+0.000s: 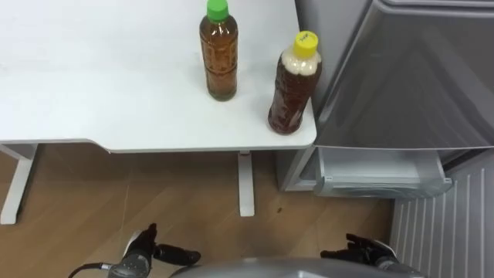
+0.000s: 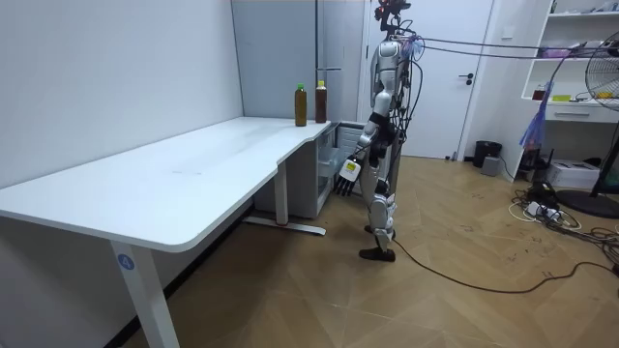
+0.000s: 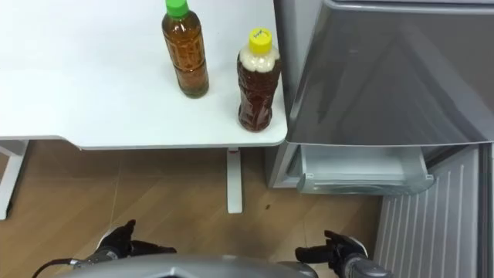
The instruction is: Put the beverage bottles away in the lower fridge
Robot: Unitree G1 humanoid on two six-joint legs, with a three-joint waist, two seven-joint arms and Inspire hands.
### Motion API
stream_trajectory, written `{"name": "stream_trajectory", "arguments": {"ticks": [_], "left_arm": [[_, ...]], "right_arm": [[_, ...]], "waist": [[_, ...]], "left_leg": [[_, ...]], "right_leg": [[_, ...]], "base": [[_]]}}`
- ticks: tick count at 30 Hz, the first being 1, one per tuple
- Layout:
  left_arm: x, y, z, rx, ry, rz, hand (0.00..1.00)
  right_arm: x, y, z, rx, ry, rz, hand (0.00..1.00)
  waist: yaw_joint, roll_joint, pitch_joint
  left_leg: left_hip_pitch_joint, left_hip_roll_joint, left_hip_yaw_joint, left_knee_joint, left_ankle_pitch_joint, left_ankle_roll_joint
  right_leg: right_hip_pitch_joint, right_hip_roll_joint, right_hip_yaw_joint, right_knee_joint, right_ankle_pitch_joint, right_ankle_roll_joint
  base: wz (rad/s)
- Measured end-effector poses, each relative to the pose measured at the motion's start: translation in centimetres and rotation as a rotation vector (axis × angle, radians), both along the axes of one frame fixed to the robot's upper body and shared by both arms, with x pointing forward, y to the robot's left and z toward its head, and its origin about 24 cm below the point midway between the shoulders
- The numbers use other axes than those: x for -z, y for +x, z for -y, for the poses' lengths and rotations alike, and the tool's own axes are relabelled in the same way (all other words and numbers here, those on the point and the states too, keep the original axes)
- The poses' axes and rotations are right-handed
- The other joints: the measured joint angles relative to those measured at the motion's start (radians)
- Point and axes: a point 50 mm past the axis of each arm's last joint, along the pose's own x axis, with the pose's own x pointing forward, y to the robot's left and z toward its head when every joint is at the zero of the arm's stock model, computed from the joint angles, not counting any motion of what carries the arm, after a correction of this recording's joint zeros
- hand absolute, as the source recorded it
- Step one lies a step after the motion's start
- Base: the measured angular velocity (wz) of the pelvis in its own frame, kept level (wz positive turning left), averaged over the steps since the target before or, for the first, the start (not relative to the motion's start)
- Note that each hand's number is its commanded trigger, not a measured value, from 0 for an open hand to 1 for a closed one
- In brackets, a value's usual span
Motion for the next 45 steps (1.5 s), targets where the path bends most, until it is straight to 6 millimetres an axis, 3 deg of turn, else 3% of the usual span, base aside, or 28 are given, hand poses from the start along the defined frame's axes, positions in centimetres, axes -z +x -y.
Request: {"name": "stream_trajectory", "arguments": {"ticks": [33,45], "left_arm": [[0.1,-0.4,0.1,-0.035,0.001,0.000,0.00],[0.4,-2.5,-0.2,-0.343,-0.072,0.001,0.00]], "right_arm": [[0.1,-0.5,0.0,0.063,0.018,-0.011,0.00],[0.2,-0.8,0.0,0.105,0.022,-0.023,0.00]], "waist": [[0.004,0.003,0.0000],[0.002,0.003,0.0040]], "left_leg": [[0.005,0.000,0.002,0.000,0.000,0.000],[0.007,-0.001,-0.023,0.002,0.000,0.000]], "right_leg": [[0.002,0.001,0.005,0.000,0.000,0.000],[0.014,0.001,-0.006,-0.001,0.000,0.000]], "base": [[0.00],[0.04]]}}
